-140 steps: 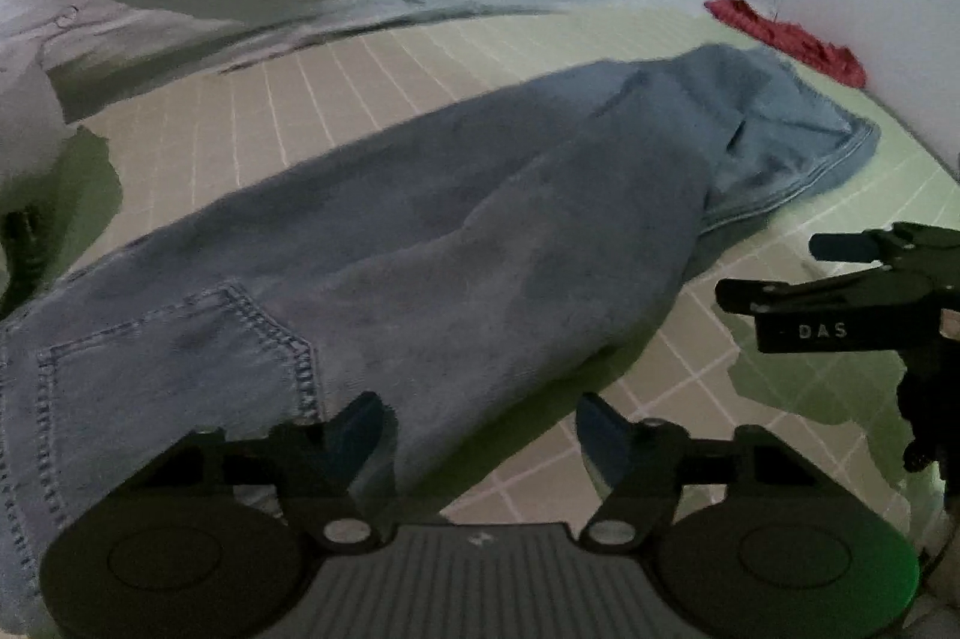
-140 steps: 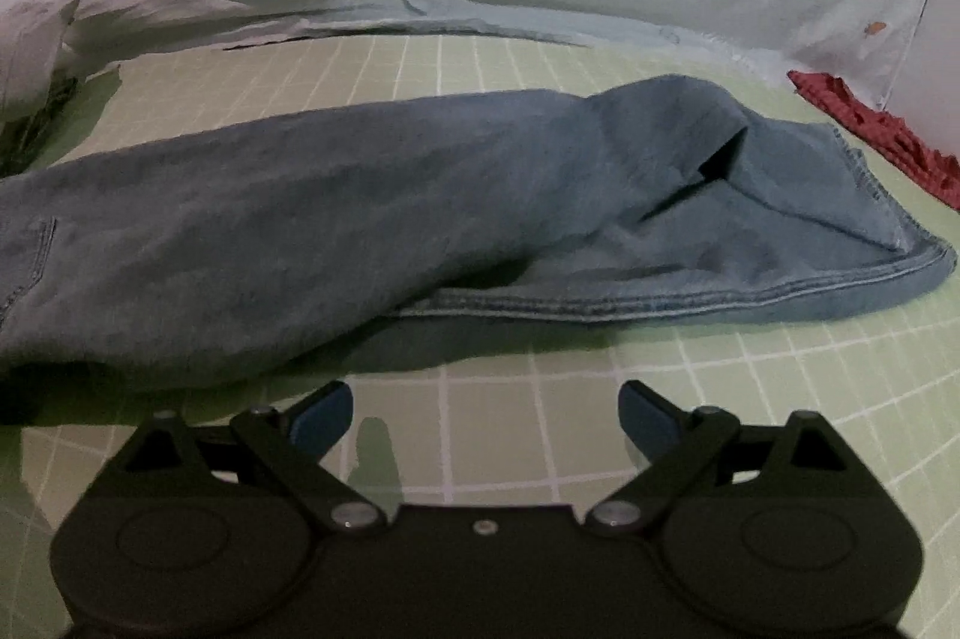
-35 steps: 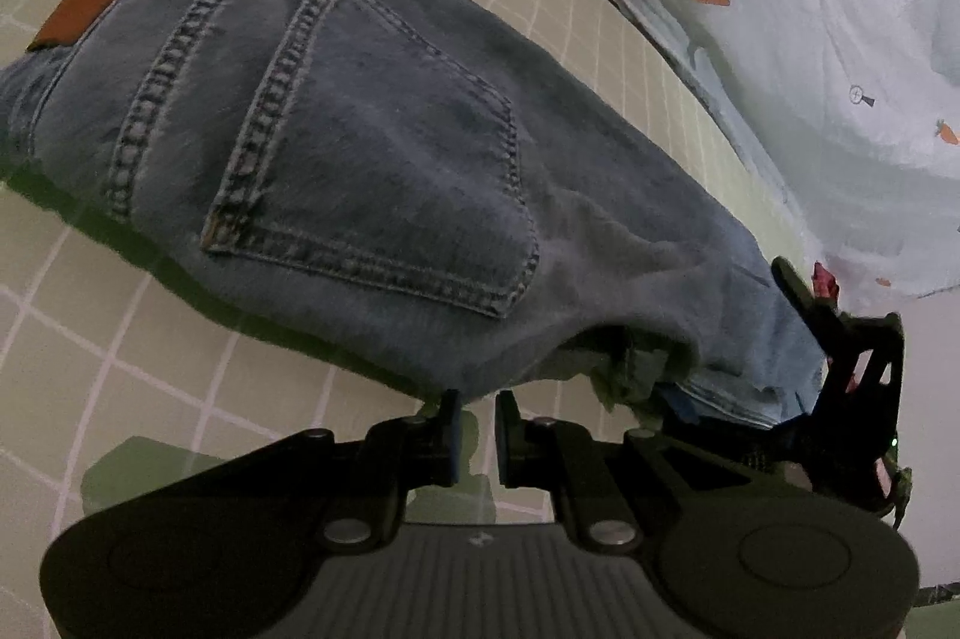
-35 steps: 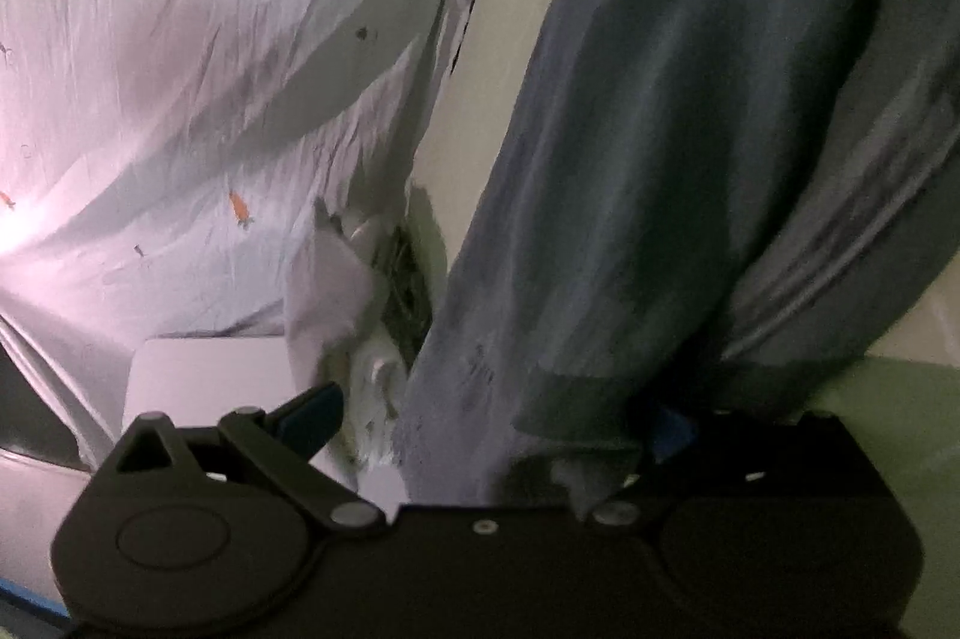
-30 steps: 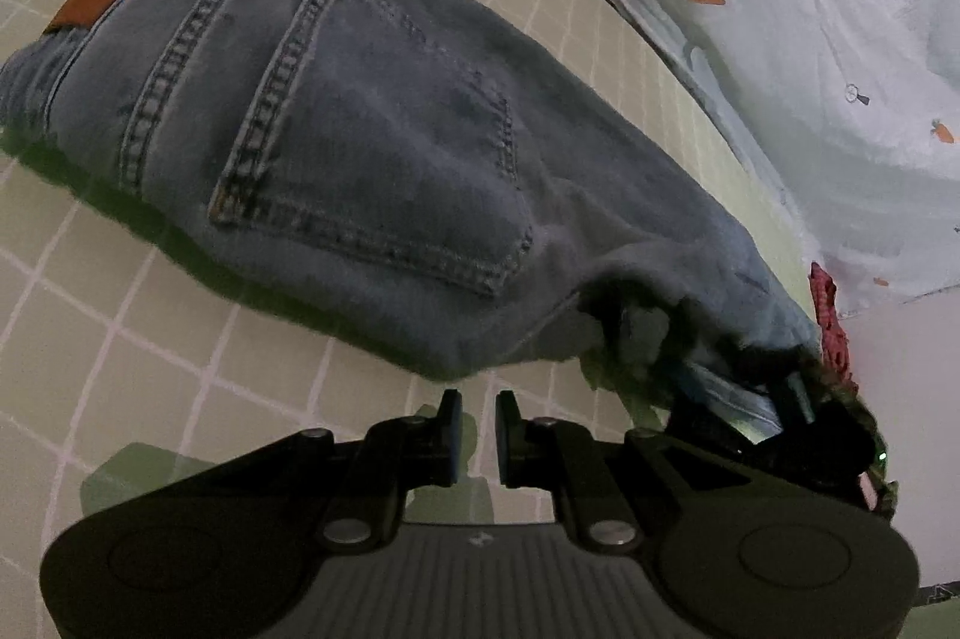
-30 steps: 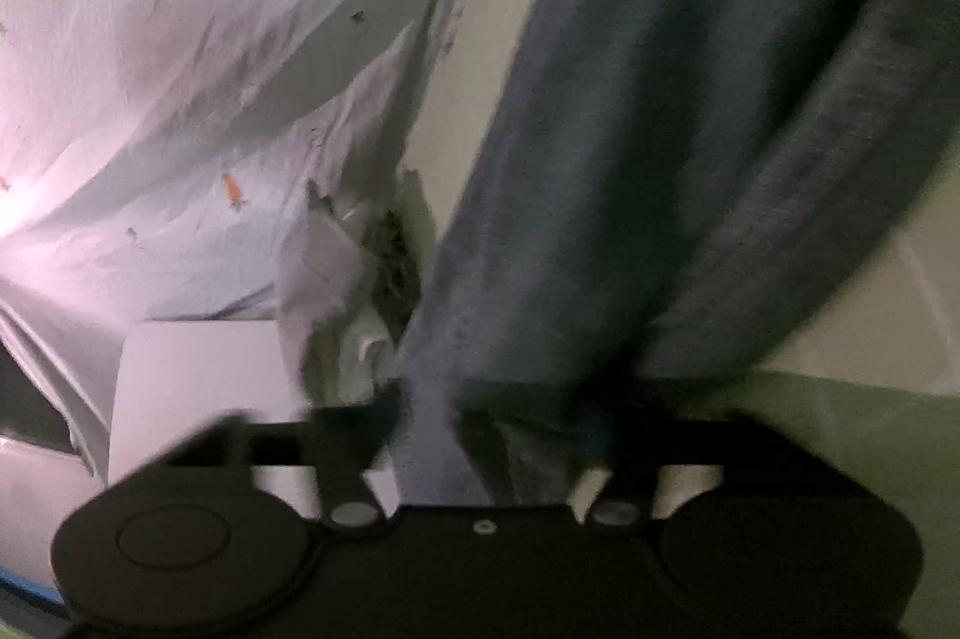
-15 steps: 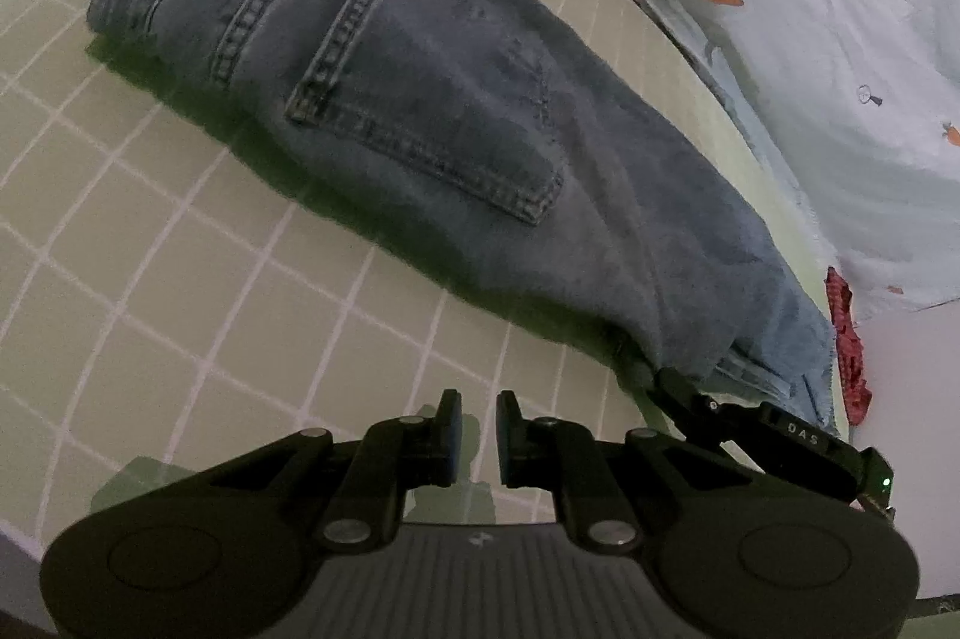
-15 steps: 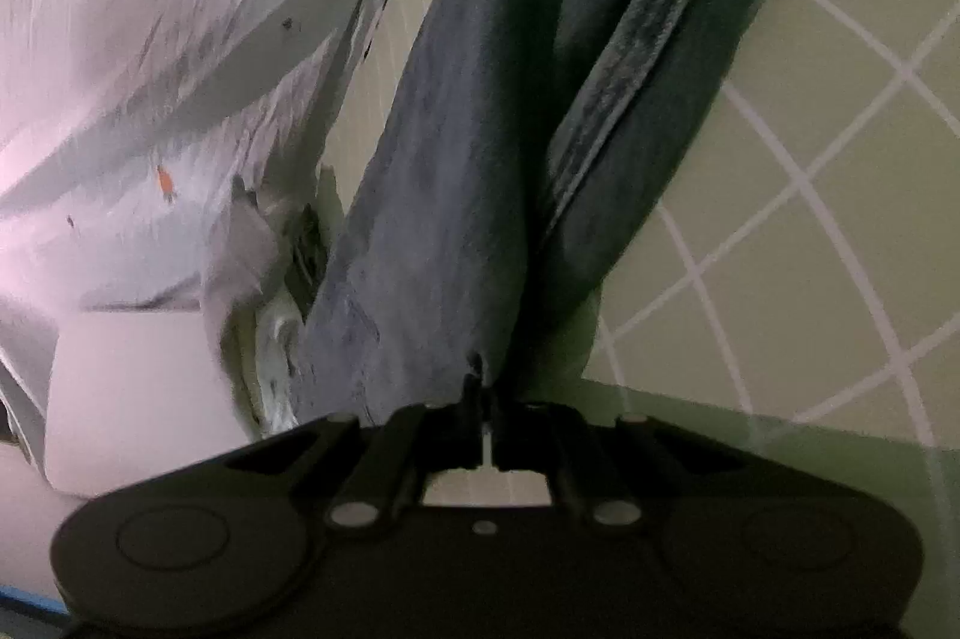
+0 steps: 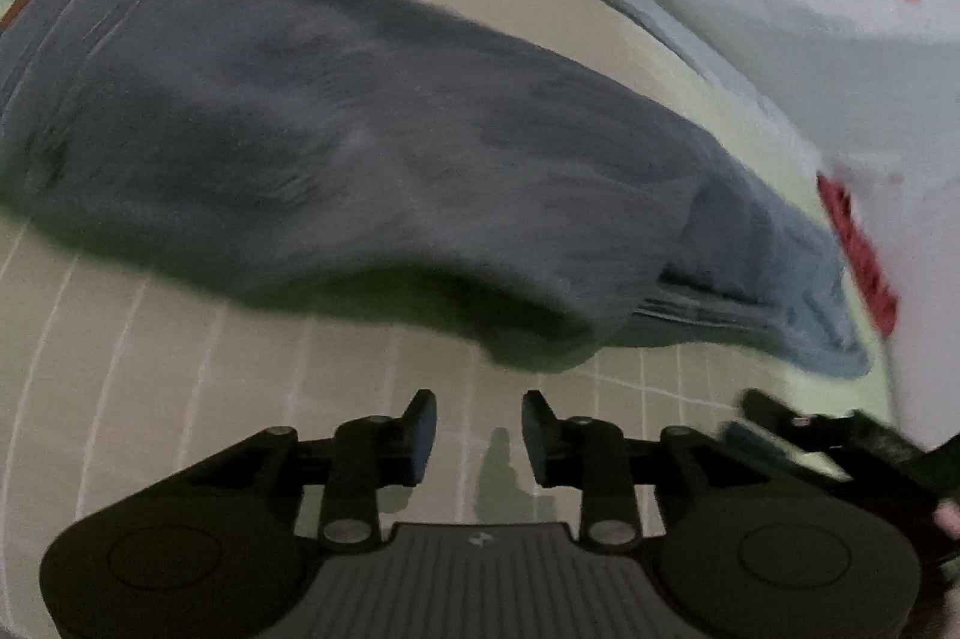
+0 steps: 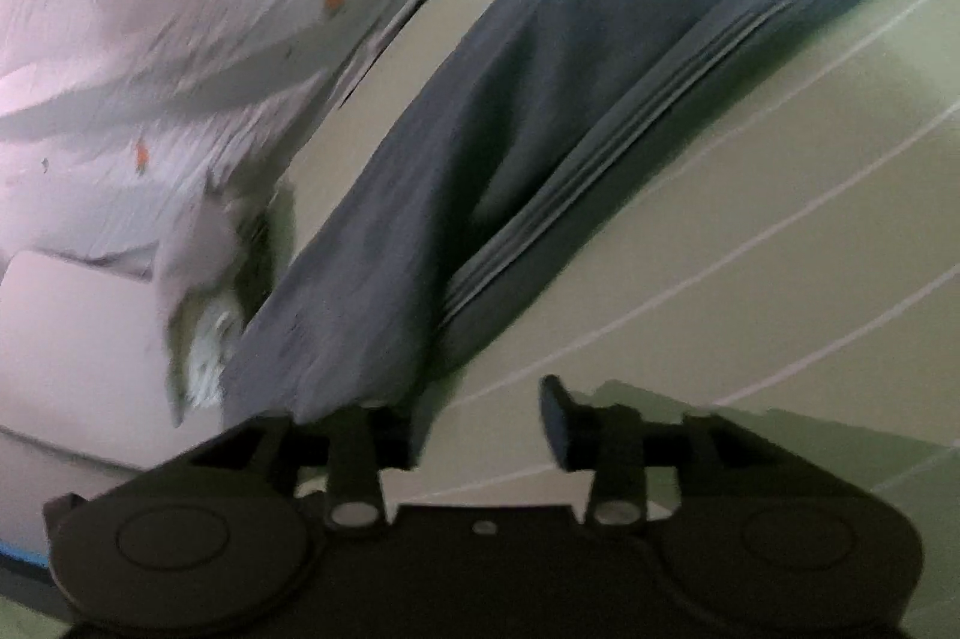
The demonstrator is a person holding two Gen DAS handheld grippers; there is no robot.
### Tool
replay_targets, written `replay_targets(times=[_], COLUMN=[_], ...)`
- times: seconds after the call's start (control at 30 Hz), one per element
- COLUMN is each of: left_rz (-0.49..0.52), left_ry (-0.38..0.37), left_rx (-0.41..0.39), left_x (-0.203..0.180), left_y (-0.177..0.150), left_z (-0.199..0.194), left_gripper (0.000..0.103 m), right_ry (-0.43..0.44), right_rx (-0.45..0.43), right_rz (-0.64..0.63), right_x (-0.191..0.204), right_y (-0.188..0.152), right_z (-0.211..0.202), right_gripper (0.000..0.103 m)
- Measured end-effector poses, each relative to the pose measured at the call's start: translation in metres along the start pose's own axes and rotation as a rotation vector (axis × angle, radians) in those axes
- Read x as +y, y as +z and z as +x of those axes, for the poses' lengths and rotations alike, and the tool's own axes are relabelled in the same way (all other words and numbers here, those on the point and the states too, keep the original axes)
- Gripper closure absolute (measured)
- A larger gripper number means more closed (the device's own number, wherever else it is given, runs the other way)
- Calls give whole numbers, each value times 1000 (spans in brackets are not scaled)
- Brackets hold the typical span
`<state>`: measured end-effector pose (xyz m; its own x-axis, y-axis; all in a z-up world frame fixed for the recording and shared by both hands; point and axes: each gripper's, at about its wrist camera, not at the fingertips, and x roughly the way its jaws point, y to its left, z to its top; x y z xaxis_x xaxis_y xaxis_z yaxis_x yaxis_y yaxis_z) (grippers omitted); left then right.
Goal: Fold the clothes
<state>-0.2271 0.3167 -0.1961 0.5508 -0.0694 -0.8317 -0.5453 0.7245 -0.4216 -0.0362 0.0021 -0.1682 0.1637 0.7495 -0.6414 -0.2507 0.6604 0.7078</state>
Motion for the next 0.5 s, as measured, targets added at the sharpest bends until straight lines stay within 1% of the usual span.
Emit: replay_targets(times=[0.03, 0.1, 0.13, 0.17, 0.27, 0.3, 0.33, 0.37, 0.43, 0.5], left_rz=[29, 26, 23, -14, -114, -138, -144, -149, -158, -179], left_ry=[18, 29, 34, 31, 24, 24, 44, 64, 98, 134], left_rx=[-3, -21, -31, -46, -89, -100, -105, -110, -108, -101], left_x=[-9, -19, -24, -24, -25, -25, -27, -30, -32, -32], left_y=[3, 7, 9, 12, 19, 22, 25, 28, 34, 36], left_z=[4, 8, 10, 10, 10, 10, 12, 15, 22, 30], left_gripper=[69, 68, 68, 68, 67, 67, 65, 65, 61, 59], right_ry=[-22, -50, -61, -77, -132, -146, -160, -172, -201, -263], right_rx=[-15, -41, -54, -67, -124, -150, -175, -205, -274, -350], right_rz=[7, 24, 30, 32, 11, 4, -3, -5, -5, -24], right_x=[-9, -24, -32, -39, -54, -60, -66, -72, -85, -93], right_y=[5, 17, 24, 30, 54, 63, 72, 81, 100, 120], right_z=[-10, -26, -34, -41, -59, -65, -71, -76, -86, -96], right_gripper=[55, 49, 43, 32, 16, 13, 5, 2, 2, 2])
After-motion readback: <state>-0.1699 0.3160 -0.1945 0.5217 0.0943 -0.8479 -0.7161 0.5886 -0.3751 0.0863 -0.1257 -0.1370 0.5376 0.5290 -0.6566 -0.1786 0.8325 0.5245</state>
